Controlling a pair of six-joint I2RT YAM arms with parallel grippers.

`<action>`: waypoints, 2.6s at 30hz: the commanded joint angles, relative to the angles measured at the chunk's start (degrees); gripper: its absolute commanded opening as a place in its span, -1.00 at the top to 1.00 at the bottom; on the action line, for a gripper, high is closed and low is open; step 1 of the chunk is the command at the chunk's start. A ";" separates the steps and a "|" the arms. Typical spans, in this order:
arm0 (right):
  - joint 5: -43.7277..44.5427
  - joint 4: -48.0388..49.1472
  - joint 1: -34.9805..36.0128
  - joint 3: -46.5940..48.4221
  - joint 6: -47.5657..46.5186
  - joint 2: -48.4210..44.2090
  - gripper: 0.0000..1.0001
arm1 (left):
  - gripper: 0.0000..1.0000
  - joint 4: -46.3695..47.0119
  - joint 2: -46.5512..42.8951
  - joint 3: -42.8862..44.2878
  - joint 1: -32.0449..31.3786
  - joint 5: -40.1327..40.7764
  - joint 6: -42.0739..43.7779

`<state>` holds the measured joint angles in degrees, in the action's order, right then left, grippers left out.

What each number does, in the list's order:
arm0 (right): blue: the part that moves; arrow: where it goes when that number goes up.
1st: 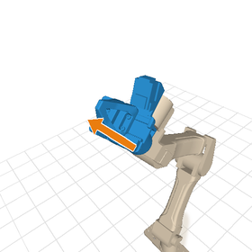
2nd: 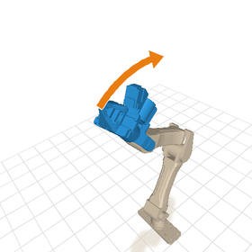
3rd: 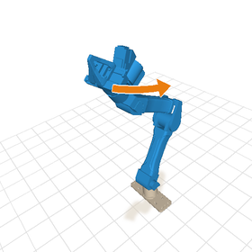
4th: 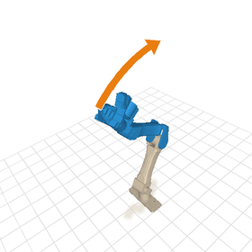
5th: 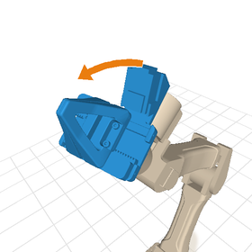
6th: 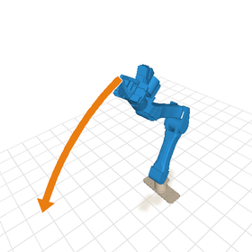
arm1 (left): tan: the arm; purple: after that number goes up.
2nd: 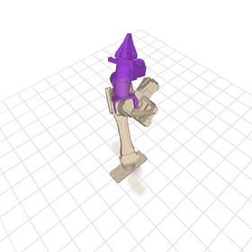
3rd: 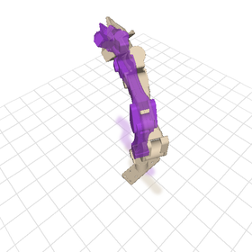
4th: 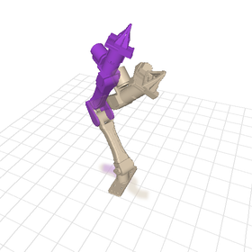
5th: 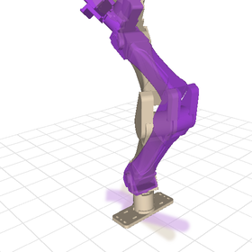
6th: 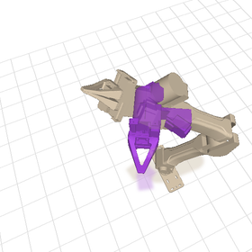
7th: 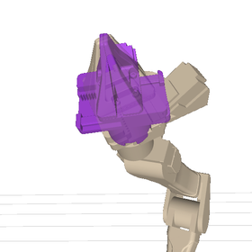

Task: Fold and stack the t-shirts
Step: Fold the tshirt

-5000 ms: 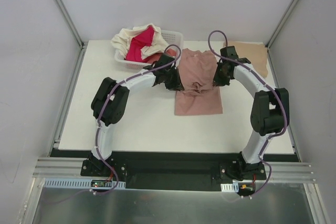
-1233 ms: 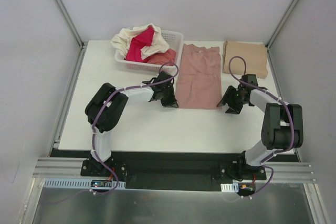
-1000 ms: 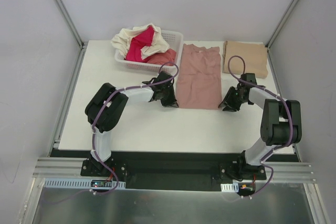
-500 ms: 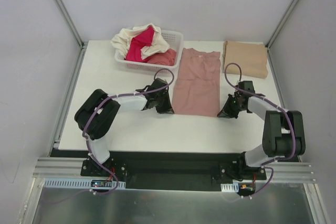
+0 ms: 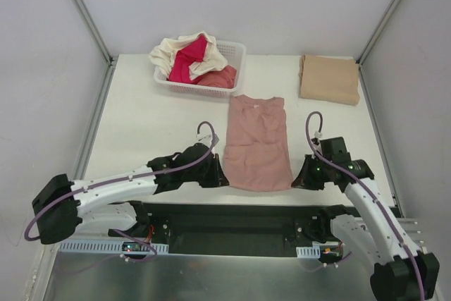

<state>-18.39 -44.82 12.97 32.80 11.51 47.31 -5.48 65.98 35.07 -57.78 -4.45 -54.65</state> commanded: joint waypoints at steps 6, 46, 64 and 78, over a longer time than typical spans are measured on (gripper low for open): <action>3.71 -20.22 1.62 16.15 1.94 -14.44 0.99 | 1.00 -6.65 -14.38 5.17 -4.09 5.94 1.21; 10.39 4.12 -7.69 29.08 0.53 7.17 0.99 | 1.00 -4.37 12.24 31.19 17.42 5.86 19.14; 9.96 12.21 -10.69 35.40 0.27 31.25 0.99 | 1.00 -4.19 34.92 45.96 24.29 -1.70 22.04; 11.27 14.67 -10.86 40.41 1.41 46.64 0.90 | 1.00 -4.98 47.14 53.43 26.67 -4.86 23.10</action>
<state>-9.15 -31.59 2.70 69.87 12.62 91.64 -10.00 111.35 84.79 -32.08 -7.33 -33.36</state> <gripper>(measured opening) 0.017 0.008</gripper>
